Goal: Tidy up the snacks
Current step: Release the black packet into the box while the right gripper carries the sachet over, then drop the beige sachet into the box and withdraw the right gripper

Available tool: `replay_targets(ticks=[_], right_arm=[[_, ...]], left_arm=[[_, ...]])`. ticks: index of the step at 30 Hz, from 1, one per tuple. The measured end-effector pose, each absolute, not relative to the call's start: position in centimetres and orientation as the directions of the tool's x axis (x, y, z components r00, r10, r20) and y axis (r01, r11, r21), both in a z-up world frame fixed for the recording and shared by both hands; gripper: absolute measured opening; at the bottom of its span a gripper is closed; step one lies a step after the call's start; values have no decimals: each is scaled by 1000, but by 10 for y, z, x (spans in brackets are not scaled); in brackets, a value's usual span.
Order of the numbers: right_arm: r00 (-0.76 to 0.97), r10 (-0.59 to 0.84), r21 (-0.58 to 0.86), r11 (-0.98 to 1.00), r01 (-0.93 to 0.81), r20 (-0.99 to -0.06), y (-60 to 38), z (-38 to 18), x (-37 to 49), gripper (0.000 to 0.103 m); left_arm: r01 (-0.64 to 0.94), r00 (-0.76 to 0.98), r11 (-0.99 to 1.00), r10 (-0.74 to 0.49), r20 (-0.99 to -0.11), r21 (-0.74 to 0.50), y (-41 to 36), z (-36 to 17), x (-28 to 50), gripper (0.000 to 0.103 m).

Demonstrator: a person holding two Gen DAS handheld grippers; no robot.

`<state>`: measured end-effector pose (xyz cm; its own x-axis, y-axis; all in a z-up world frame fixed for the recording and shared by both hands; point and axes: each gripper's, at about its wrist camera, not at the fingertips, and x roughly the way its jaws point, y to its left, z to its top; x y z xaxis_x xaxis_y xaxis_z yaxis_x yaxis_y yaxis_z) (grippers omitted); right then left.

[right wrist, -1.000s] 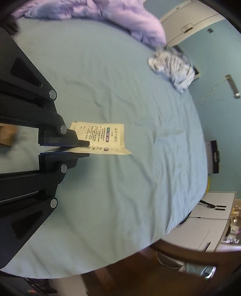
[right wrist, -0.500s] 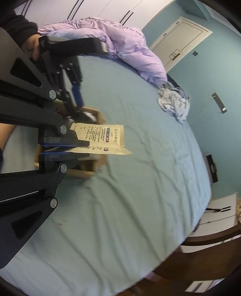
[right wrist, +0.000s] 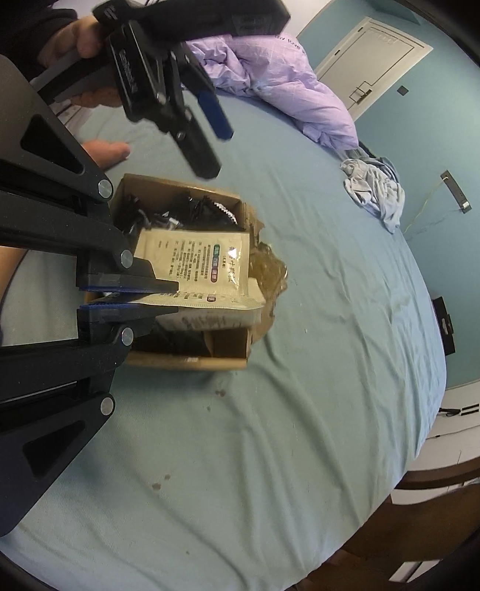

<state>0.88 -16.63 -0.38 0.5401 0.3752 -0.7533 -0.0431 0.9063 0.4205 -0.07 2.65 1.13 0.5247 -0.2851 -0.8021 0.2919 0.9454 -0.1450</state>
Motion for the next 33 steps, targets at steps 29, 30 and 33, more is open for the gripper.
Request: replay_targets(ticks=[29, 30, 33], right_arm=[[696, 79, 131, 991, 21, -713, -189, -19, -45, 78], [690, 63, 92, 996, 6, -721, -182, -22, -43, 78], [693, 38, 0, 998, -55, -720, -161, -25, -46, 78]], left_arm=[[474, 544, 869, -161, -823, 144, -37, 3, -34, 102], [469, 547, 872, -160, -822, 142, -36, 4, -33, 102], [448, 549, 883, -151, -822, 137, -33, 5, -29, 102]])
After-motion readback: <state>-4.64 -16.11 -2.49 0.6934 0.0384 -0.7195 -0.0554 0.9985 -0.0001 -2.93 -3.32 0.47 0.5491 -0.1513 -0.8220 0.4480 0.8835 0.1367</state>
